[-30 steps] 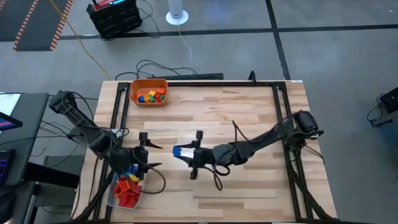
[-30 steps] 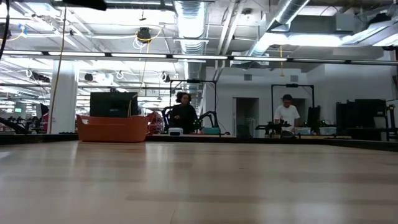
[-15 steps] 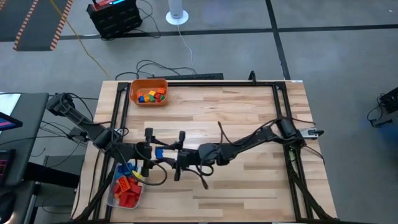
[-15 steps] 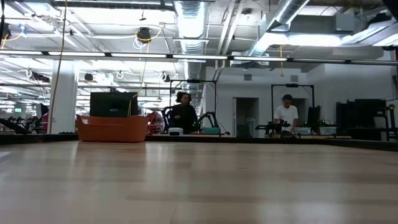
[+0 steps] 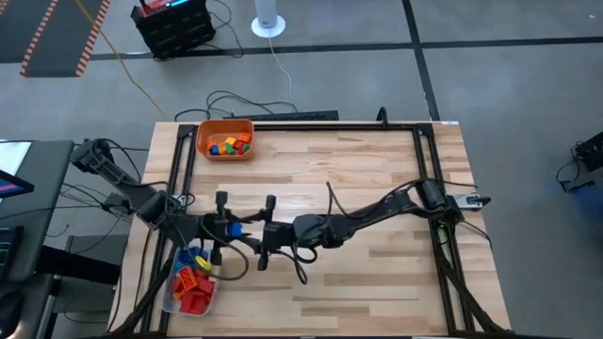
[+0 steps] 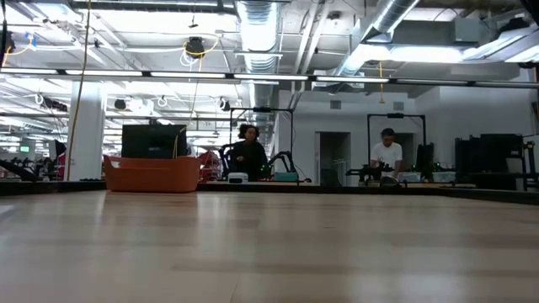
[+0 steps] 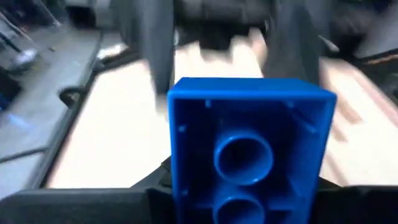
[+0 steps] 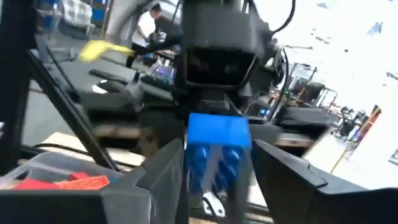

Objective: Sort blocks by size
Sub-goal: Put the large blue game piece into the transparent bin, then return to Home Position

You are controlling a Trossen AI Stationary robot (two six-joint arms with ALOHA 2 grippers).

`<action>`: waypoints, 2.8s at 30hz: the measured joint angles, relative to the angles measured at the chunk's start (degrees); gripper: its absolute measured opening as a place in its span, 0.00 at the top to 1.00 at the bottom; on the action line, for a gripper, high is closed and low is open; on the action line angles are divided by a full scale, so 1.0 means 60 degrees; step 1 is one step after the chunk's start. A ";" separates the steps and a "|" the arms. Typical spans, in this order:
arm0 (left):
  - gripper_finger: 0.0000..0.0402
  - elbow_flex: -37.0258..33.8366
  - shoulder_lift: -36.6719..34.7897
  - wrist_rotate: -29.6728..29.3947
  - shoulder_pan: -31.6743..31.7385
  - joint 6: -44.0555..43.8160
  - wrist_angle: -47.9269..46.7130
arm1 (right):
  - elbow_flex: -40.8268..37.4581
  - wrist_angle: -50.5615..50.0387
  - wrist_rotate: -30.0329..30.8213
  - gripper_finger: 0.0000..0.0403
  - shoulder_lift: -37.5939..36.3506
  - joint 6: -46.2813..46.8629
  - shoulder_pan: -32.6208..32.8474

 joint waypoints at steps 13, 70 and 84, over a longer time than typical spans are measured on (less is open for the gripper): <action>0.72 -0.0003 -0.1679 0.1243 -0.1381 -0.4433 -0.4585 | -0.0002 -0.5631 0.0047 0.43 -0.1595 0.2121 0.0512; 0.33 -0.0003 -0.1239 -0.3932 -0.4115 -0.7640 -0.6954 | -0.8312 -0.3449 0.2721 0.51 -0.7701 0.5298 0.1341; 0.47 -0.2538 -0.3198 -0.3193 -0.3828 -0.6590 -0.3533 | -1.1597 -0.0623 0.0452 0.60 -0.9542 0.5110 -0.0258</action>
